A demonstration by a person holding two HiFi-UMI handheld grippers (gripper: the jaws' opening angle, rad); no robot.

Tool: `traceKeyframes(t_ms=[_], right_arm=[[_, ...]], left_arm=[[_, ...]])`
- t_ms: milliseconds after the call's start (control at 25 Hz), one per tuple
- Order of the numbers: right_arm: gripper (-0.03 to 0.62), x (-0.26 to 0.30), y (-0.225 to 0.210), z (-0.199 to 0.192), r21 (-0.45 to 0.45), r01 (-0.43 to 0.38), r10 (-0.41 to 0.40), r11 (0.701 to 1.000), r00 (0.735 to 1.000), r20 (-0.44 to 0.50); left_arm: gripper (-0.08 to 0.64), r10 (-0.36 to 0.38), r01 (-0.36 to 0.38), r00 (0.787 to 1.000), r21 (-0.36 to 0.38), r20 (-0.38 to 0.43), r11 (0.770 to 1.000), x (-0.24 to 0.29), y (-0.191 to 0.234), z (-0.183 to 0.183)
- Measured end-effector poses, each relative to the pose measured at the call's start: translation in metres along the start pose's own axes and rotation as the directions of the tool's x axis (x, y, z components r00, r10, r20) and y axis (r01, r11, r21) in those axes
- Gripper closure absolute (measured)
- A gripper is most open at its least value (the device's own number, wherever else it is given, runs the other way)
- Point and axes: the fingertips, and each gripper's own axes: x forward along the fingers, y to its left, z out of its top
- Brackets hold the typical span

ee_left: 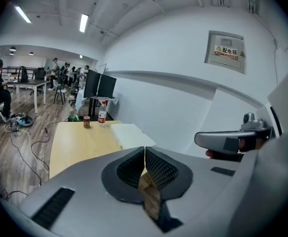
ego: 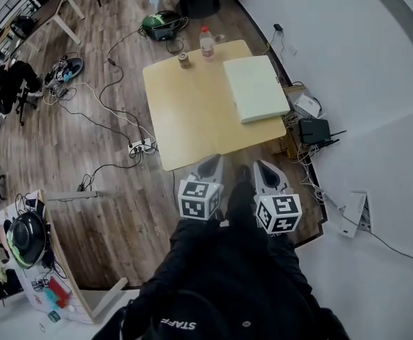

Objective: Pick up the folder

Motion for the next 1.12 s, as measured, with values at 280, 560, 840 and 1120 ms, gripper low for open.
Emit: traceKeyframes(t_ms=[280, 560, 840, 1120], right_arm=[[0.569, 0.055, -0.054, 0.048, -0.003, -0.047, 0.047, 0.999, 0.999, 0.018], [0.569, 0.1, -0.119, 0.076, 0.025, -0.075, 0.075, 0.997, 0.997, -0.009], [0.569, 0.134, -0.182, 0.088, 0.066, -0.082, 0.083, 0.994, 0.996, -0.026], [0.568, 0.163, -0.224, 0.087, 0.116, -0.091, 0.097, 0.989, 0.994, -0.051]], left_arm=[[0.525, 0.036, -0.036, 0.999, -0.002, 0.005, 0.999, 0.071, 0.011, 0.052], [0.525, 0.031, -0.031, 0.999, 0.005, -0.017, 1.0, 0.153, 0.0, 0.092], [0.525, 0.047, -0.046, 0.998, 0.017, -0.051, 0.999, 0.219, -0.01, 0.11], [0.525, 0.069, -0.067, 0.992, 0.02, -0.107, 0.998, 0.254, -0.009, 0.105]])
